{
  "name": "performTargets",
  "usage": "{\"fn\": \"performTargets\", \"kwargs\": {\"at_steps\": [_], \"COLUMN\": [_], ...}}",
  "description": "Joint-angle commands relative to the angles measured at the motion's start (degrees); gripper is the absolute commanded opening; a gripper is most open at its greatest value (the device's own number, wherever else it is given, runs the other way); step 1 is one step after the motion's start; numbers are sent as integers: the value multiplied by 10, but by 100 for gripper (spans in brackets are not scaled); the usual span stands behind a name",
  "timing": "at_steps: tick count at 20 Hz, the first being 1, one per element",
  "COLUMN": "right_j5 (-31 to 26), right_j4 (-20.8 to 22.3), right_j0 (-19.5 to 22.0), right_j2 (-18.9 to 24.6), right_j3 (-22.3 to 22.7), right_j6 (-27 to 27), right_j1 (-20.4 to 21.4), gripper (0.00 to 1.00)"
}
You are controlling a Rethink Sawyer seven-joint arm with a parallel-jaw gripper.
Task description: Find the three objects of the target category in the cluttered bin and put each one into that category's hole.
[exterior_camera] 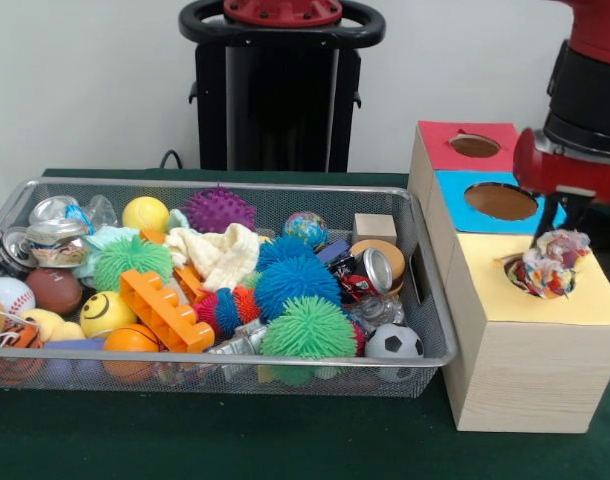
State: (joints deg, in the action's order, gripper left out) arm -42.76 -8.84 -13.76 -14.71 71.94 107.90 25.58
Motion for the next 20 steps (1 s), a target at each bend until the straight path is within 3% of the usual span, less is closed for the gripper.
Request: {"fn": "performTargets", "kwargs": {"at_steps": [1,4,13,16,20], "right_j5": [-95,-93,1,-13,-92], "right_j4": [6,4,-24,-38,-61], "right_j0": [13,13,12,18,23], "right_j2": [-19,-20,11,26,39], "right_j3": [5,2,8,22,31], "right_j6": [111,113,134,120,94], "right_j1": [18,17,-15,6,72], "gripper": [0,0,0,0,0]}}
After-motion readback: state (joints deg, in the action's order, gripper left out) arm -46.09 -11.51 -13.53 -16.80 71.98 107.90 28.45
